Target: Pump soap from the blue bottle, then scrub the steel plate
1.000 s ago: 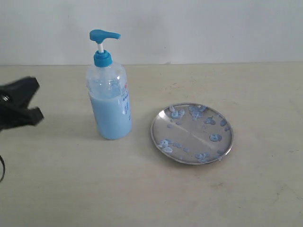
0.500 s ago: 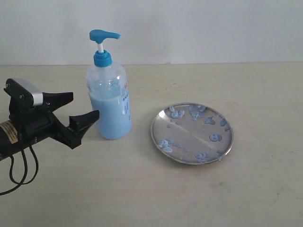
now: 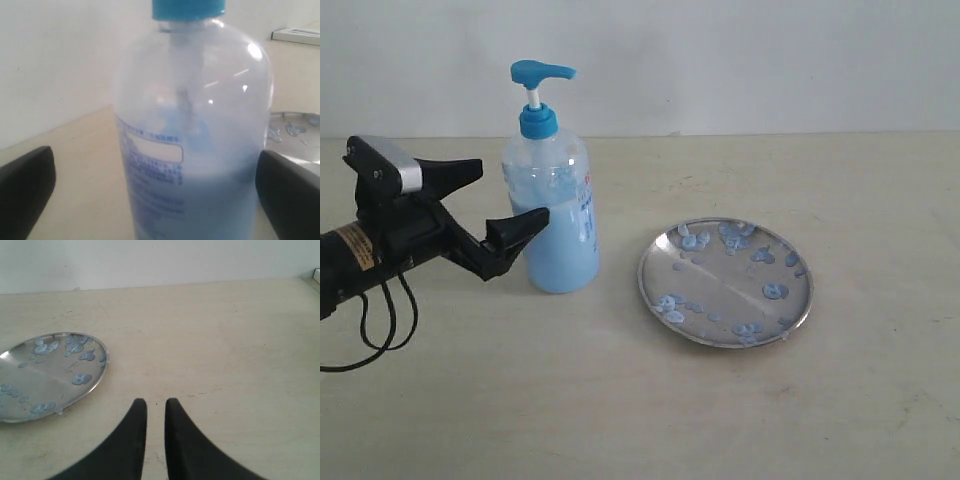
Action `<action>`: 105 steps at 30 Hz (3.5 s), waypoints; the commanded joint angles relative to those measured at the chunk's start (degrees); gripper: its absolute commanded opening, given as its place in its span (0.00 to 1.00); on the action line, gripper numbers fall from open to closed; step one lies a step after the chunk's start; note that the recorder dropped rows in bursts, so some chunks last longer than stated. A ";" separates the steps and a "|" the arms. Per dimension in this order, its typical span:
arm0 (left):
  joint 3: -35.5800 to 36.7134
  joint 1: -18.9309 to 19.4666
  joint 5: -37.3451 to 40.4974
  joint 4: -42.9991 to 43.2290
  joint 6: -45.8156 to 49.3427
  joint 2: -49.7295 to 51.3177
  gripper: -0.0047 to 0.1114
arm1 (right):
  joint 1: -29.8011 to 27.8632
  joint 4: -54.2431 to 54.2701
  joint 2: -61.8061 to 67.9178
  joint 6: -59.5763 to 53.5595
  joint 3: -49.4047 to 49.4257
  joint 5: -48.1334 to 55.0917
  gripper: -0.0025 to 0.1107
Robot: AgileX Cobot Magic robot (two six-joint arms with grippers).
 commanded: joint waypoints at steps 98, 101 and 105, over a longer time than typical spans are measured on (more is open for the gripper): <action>-22.21 -11.86 25.99 12.63 -11.48 7.14 0.08 | 0.13 -18.39 24.98 28.40 -5.00 -55.87 0.06; -22.21 -11.86 27.47 13.34 -11.33 7.14 0.08 | 0.13 -33.30 42.66 33.08 -14.17 -59.47 0.06; -22.83 -12.00 31.25 13.34 -11.23 7.14 0.08 | 0.13 -51.73 63.93 43.33 -27.18 -67.16 0.06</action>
